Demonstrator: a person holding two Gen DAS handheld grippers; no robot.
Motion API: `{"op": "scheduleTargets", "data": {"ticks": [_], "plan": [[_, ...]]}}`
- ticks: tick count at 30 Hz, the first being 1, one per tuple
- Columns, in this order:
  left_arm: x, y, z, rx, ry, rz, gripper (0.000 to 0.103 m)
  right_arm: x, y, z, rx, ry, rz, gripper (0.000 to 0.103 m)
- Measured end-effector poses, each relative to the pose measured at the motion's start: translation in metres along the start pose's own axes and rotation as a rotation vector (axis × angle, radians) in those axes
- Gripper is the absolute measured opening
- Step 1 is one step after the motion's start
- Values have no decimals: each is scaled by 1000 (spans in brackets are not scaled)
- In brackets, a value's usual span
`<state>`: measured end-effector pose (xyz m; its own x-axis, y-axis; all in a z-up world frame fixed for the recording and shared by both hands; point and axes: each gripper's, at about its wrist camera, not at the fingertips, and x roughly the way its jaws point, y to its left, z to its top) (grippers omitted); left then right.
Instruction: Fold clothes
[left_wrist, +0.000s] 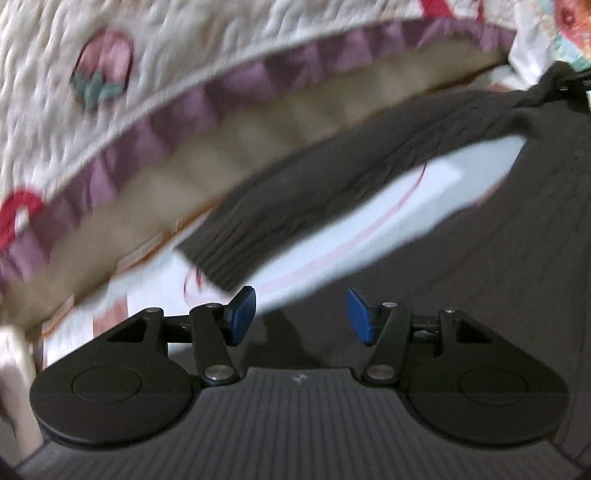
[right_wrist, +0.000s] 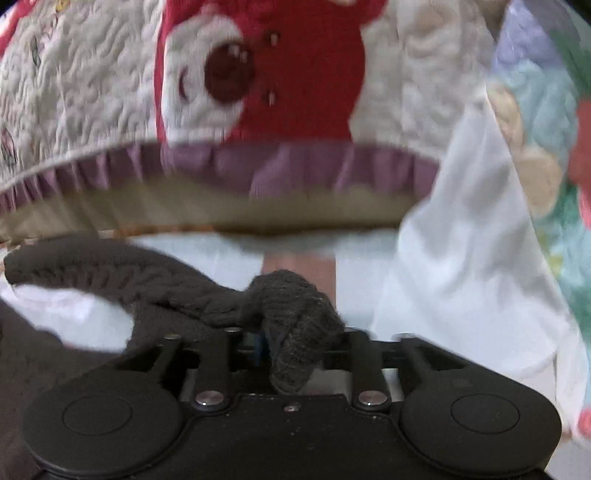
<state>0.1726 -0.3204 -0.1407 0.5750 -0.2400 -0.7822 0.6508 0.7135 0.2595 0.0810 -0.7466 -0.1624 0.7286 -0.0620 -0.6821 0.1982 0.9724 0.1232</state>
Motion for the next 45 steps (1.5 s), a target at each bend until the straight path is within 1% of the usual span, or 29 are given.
{"op": "scheduleTargets", "data": {"ticks": [1, 3, 5, 7, 10, 11, 13, 15, 18, 19, 20, 21, 22, 24, 25, 27, 28, 29, 30, 32, 33, 34, 36, 37, 39, 41, 42, 43, 45], "plan": [[-2, 1, -10, -10, 17, 0, 54, -17, -1, -10, 46, -7, -2, 48], [-6, 3, -28, -5, 43, 27, 55, -57, -10, -36, 162, -14, 9, 54], [-13, 5, -47, 12, 60, 73, 60, -103, -27, -69, 285, -15, 18, 54], [-24, 9, -64, -7, 70, 99, 63, -138, -41, -102, 355, 17, 13, 54], [-38, 13, -81, -63, 90, 121, 63, -173, -52, -143, 400, 65, -63, 54], [-41, 14, -84, -85, 93, 123, 63, -181, -55, -155, 414, 73, -83, 54], [-42, 15, -89, -133, 111, 116, 64, -189, -59, -172, 445, 73, -91, 54], [-44, 15, -94, -179, 121, 110, 64, -190, -60, -183, 499, 60, -70, 54], [-46, 14, -99, -223, 110, 119, 64, -177, -51, -192, 577, 41, -23, 55], [-46, 14, -100, -239, 109, 123, 64, -173, -46, -192, 575, 25, -16, 56], [-46, 13, -100, -253, 108, 125, 64, -170, -38, -189, 546, 0, -16, 53], [-46, 13, -100, -265, 107, 127, 64, -166, -30, -187, 514, -19, -33, 28], [-46, 12, -100, -273, 106, 132, 64, -167, -25, -184, 485, -43, -68, 18], [-50, 9, -100, -265, 108, 148, 64, -181, -16, -176, 424, -126, -159, 15], [-53, 6, -100, -250, 110, 153, 64, -197, -8, -169, 360, -182, -233, 14], [-58, 0, -102, -210, 122, 142, 65, -224, -2, -165, 289, -230, -352, 11], [-60, -4, -103, -190, 132, 137, 65, -228, -5, -167, 292, -224, -385, 7], [-62, -8, -106, -172, 143, 132, 65, -225, -13, -173, 319, -199, -399, 7], [-63, -12, -108, -157, 146, 133, 64, -218, -19, -178, 332, -164, -409, 7], [-67, -17, -113, -138, 146, 138, 64, -194, -26, -188, 318, -57, -389, 7], [-70, -19, -114, -133, 147, 136, 65, -188, -28, -191, 320, -31, -377, 8], [-74, -19, -115, -133, 147, 129, 65, -190, -28, -193, 333, -34, -370, 13], [-81, -17, -117, -144, 142, 112, 65, -197, -33, -191, 379, -18, -350, 20], [-84, -16, -118, -149, 139, 103, 65, -204, -37, -188, 408, -26, -339, 33], [-89, -14, -122, -156, 131, 84, 65, -218, -47, -180, 465, -63, -303, 43], [-101, -15, -123, -157, 40, 92, 65, -224, -60, -168, 522, -78, -208, 48], [-106, -16, -122, -159, 2, 97, 65, -221, -66, -161, 543, -61, -162, 55], [-110, -17, -120, -161, -28, 101, 65, -214, -71, -152, 559, -35, -122, 56], [-114, -20, -113, -181, -48, 67, 65, -198, -73, -137, 537, 9, -86, 57]]}}
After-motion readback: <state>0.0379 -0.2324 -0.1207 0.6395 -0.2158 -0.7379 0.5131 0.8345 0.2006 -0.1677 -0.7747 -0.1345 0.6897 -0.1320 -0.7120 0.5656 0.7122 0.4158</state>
